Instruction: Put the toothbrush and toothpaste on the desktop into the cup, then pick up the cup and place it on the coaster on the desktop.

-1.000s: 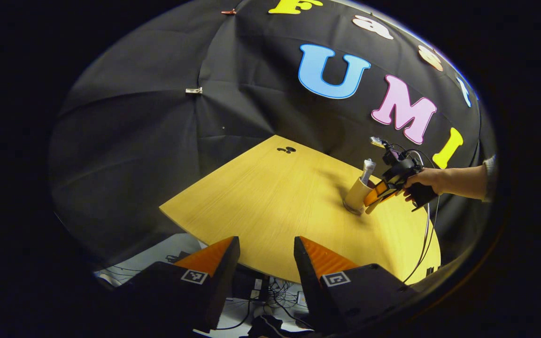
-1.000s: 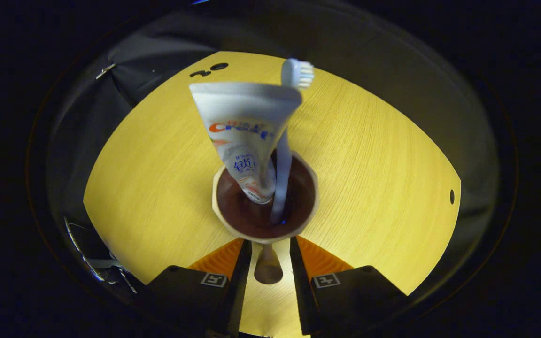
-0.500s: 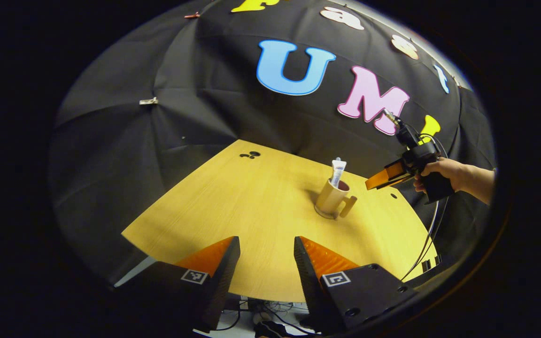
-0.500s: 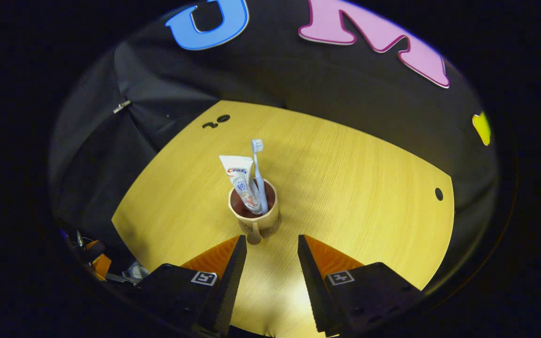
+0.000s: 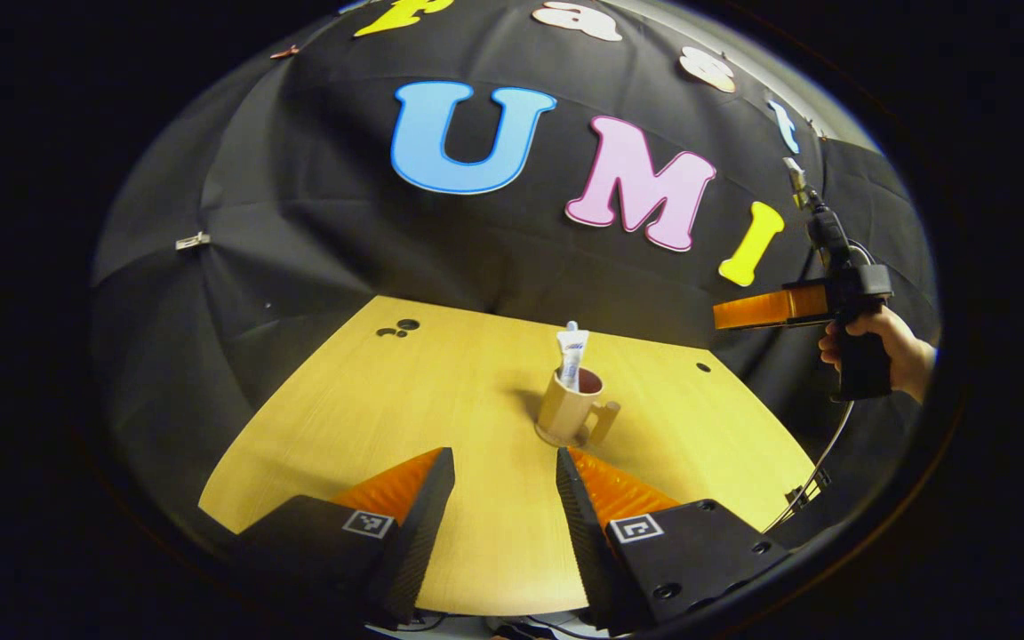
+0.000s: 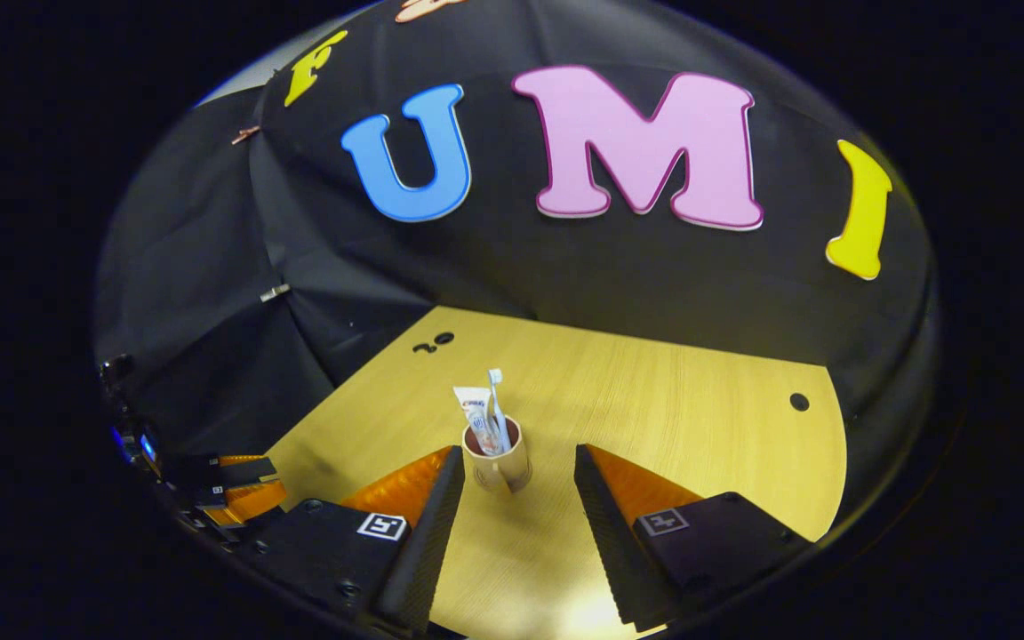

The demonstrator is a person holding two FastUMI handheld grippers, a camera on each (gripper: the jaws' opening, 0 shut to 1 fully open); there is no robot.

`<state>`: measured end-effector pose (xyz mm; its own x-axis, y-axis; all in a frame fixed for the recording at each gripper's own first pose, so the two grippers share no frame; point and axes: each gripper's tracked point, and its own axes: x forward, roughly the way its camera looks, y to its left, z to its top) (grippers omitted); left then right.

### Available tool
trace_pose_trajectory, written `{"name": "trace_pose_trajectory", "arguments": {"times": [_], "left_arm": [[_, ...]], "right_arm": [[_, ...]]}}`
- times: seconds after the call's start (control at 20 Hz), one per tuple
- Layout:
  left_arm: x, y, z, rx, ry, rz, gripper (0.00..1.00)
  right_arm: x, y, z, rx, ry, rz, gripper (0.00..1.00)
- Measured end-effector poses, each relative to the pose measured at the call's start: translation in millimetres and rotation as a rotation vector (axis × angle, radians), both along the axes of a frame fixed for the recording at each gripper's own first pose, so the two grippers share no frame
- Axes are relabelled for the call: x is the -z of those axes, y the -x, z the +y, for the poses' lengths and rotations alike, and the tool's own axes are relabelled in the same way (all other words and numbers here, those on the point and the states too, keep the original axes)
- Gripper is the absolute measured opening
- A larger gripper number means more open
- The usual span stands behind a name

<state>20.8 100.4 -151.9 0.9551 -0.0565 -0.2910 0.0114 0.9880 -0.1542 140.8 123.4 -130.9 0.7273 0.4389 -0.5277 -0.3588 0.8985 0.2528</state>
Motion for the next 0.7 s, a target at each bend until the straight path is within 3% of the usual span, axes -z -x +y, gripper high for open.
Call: {"name": "trace_pose_trajectory", "arguments": {"times": [0.4, 0.7], "left_arm": [[-21, -27, -33, 0.104, -0.030, -0.025, 0.73], [-13, -27, -48, 0.142, -0.053, 0.001, 0.74]], "right_arm": [[-17, 40, -22, 0.023, 0.032, -0.183, 0.78], [0, 70, -18, 0.046, 0.004, -0.172, 0.80]]}}
